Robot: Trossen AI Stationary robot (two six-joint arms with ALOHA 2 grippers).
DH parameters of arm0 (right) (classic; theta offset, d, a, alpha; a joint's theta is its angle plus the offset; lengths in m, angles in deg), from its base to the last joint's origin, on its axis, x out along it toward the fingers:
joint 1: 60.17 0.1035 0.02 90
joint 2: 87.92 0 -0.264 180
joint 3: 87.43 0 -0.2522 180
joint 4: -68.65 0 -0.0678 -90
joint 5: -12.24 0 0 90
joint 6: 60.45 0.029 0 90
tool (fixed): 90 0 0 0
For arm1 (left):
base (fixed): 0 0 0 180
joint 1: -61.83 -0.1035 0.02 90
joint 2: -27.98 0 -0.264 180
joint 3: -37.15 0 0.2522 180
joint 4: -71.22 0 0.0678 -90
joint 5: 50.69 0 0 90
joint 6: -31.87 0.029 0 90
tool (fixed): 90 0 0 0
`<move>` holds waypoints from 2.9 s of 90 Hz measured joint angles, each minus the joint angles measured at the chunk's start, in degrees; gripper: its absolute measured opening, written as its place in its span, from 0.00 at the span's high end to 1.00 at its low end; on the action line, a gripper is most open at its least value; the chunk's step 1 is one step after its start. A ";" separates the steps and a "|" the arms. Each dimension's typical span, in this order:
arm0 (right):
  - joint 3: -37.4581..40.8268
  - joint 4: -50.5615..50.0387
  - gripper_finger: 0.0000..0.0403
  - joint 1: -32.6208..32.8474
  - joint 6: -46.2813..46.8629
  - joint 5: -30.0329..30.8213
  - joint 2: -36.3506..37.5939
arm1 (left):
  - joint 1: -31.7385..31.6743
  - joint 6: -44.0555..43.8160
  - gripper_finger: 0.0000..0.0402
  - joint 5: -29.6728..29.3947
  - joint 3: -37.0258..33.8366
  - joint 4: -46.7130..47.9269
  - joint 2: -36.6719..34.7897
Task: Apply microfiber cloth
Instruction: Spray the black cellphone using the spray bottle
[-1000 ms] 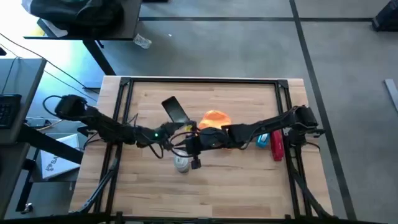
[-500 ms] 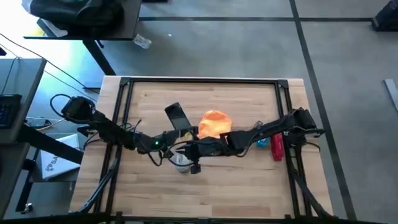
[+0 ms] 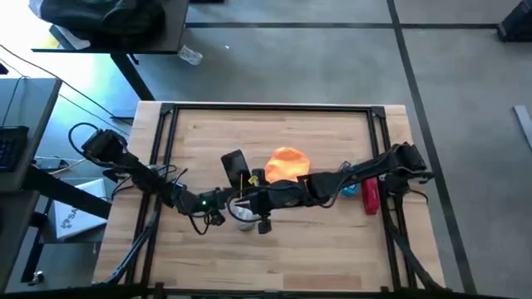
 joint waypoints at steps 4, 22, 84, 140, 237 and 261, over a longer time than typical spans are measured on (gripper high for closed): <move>0.00 -0.19 1.00 -0.50 -0.25 -0.93 -0.32 | 0.06 -0.10 0.97 -0.04 0.01 -0.47 -0.02; 0.00 -1.54 1.00 -2.39 0.14 -3.25 -0.88 | -0.90 0.23 0.97 -2.16 0.00 -2.05 -0.02; -0.08 0.21 1.00 -2.62 0.59 -6.75 -2.62 | -2.01 1.48 0.97 -3.34 -0.17 3.21 0.04; -0.13 4.75 1.00 -1.82 2.94 -9.41 -4.09 | -2.41 9.17 0.97 -5.48 -0.20 4.05 0.09; 0.04 -2.44 1.00 -6.64 -7.58 -18.08 1.39 | -0.57 5.81 0.97 -8.99 -0.13 1.34 0.10; 0.00 1.91 1.00 -11.07 -9.35 -32.45 -0.23 | 2.74 2.62 0.97 -12.10 -0.13 1.64 0.13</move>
